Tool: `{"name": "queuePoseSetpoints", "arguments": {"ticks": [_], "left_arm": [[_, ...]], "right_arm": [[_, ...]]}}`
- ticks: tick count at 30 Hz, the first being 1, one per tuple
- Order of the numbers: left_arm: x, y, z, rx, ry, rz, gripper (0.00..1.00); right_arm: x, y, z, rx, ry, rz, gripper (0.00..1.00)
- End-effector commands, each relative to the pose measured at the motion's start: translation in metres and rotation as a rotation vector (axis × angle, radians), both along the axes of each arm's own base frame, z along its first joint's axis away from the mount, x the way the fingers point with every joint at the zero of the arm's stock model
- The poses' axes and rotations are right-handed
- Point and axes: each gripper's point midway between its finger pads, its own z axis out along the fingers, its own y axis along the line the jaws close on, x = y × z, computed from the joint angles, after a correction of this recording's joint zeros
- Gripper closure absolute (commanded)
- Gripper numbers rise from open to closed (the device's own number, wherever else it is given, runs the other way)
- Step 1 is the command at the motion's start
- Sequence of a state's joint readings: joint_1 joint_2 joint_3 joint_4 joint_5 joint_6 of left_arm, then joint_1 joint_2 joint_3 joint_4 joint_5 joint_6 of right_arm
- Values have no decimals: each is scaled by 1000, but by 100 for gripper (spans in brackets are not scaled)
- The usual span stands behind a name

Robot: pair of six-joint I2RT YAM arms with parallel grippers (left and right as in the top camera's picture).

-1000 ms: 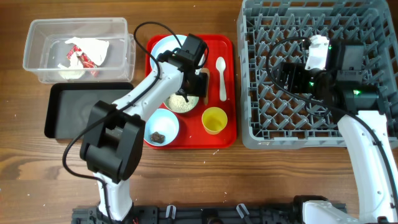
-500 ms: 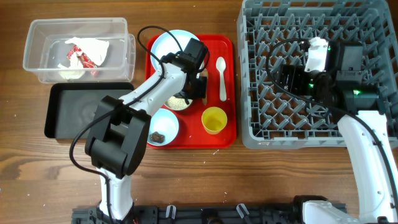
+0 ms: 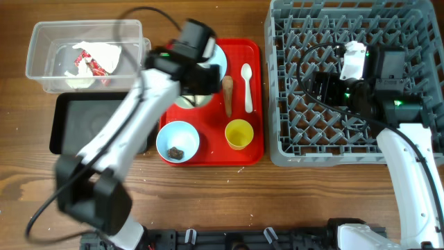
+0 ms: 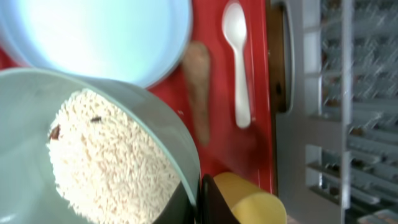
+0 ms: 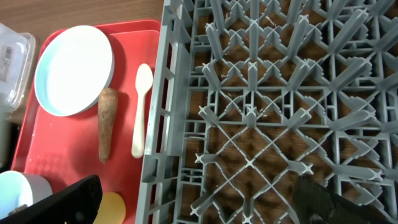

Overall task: Sort waste into correct bins and load items into the dishwasher rack
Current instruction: 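Grasp the rim of the light-blue rice bowl with the left gripper, then tip the rice bowl over the black tray to pour out the rice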

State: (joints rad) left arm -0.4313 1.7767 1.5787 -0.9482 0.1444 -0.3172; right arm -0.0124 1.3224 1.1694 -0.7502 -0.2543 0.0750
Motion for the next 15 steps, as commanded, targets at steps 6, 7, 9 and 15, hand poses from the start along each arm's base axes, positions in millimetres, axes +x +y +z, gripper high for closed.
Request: {"name": "queuePoseSetpoints", "arguments": {"ticks": [6, 7, 9, 15], "left_arm": [[-12, 171, 44, -10, 38, 333, 96], [-14, 180, 41, -46, 49, 334, 96], [-16, 196, 33, -141, 62, 336, 96], [-8, 231, 4, -453, -4, 357, 96]], "right_arm": [[8, 1, 9, 9, -35, 1, 0], [9, 1, 10, 9, -38, 1, 0], [10, 1, 11, 9, -43, 1, 0], [11, 1, 12, 9, -50, 1, 0]]}}
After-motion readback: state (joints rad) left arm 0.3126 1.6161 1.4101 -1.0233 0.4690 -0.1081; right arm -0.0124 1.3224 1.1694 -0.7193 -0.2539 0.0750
